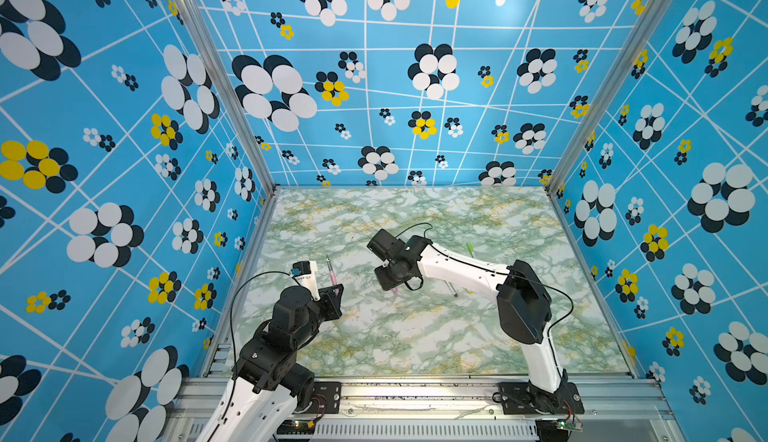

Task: Insert the pens into the pen caps
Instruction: 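Grasp the pink cap on the table with the right gripper and lift it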

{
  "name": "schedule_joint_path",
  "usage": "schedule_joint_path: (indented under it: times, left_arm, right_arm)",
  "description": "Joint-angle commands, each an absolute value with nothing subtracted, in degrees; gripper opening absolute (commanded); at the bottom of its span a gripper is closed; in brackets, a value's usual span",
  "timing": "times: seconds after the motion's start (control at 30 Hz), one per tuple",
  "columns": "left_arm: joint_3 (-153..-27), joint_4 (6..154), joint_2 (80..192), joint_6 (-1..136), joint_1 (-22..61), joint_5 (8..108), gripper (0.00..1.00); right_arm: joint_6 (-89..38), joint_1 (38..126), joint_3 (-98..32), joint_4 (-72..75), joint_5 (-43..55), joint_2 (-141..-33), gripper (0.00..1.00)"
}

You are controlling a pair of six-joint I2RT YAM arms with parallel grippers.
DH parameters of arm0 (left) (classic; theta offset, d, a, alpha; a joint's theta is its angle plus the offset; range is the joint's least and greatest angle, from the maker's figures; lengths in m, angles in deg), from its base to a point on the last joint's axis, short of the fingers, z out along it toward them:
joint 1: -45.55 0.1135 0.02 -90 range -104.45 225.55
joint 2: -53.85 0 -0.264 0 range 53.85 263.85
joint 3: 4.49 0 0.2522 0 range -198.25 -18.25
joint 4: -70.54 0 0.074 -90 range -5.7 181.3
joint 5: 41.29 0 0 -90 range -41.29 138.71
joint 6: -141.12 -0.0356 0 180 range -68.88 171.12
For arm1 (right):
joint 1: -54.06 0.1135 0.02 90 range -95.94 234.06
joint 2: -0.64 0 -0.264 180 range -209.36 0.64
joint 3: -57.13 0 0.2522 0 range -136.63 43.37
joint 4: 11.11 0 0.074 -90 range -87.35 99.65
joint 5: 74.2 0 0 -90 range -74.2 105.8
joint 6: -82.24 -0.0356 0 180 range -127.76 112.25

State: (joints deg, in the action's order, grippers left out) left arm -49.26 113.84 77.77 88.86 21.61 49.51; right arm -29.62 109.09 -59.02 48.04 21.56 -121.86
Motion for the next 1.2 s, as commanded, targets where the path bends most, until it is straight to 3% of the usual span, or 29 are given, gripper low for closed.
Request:
schedule_joint_path:
  times: [0.0, 0.83, 1.17]
  left_arm:
    - [-48.51, 115.65, 77.13, 87.56, 22.26, 48.71, 0.0]
    - [-49.01, 114.16, 78.37, 85.78, 23.05, 50.71, 0.0]
    - [-48.68, 113.61, 78.54, 85.99, 23.14, 51.29, 0.0]
  right_arm:
    - [-28.69, 109.25, -62.17, 53.26, 25.18, -125.85, 0.41]
    - [-30.77, 108.73, -66.88, 55.39, 28.44, -136.12, 0.31]
    - [-34.11, 106.66, -63.29, 52.79, 23.89, -133.4, 0.2]
